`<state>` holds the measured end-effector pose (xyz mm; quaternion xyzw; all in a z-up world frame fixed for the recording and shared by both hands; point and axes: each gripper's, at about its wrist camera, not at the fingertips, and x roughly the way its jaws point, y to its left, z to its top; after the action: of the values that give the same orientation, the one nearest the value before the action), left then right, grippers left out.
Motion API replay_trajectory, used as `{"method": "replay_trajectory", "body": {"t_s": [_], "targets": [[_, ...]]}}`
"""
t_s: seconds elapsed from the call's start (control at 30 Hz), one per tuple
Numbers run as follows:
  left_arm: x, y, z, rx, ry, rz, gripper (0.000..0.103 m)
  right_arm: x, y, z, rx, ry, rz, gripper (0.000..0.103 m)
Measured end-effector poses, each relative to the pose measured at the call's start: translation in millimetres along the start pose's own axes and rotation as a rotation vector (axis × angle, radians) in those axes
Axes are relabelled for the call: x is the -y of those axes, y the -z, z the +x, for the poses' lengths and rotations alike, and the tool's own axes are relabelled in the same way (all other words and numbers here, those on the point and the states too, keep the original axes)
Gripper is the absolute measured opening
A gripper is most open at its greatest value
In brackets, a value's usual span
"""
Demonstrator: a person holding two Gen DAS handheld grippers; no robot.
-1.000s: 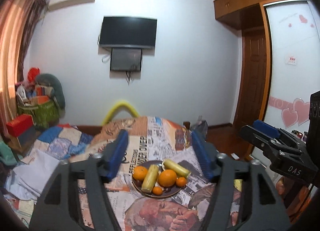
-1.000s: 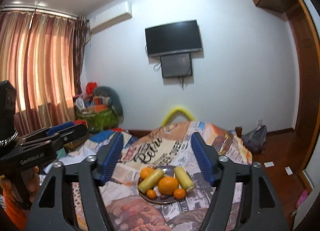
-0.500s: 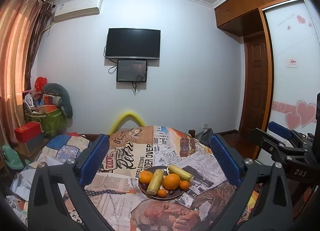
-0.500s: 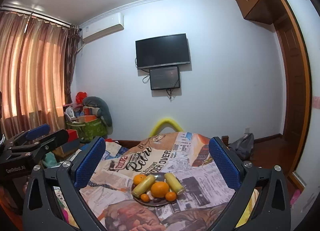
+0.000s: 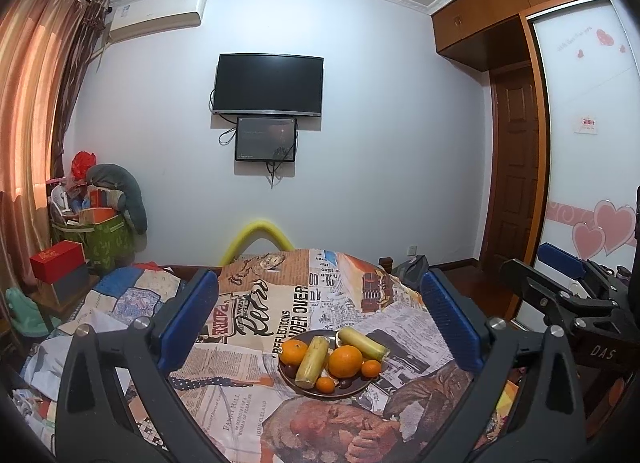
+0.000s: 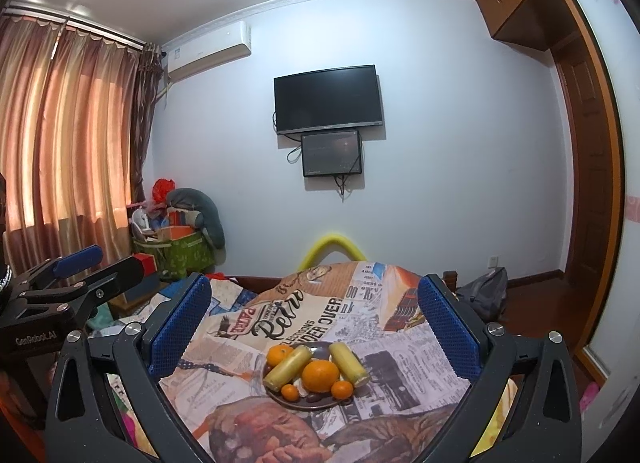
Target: Organize fruits
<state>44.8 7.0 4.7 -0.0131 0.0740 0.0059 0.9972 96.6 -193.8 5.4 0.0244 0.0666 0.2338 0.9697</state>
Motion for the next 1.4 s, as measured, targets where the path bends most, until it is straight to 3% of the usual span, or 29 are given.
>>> {"method": "replay_trajectory", "body": {"t_s": [1.4], "targets": [[-0.6, 1.0, 9.8, -0.048, 0.059, -0.005, 0.103, 4.0, -0.8, 2.7, -0.011, 0.016, -0.006, 0.103]]}}
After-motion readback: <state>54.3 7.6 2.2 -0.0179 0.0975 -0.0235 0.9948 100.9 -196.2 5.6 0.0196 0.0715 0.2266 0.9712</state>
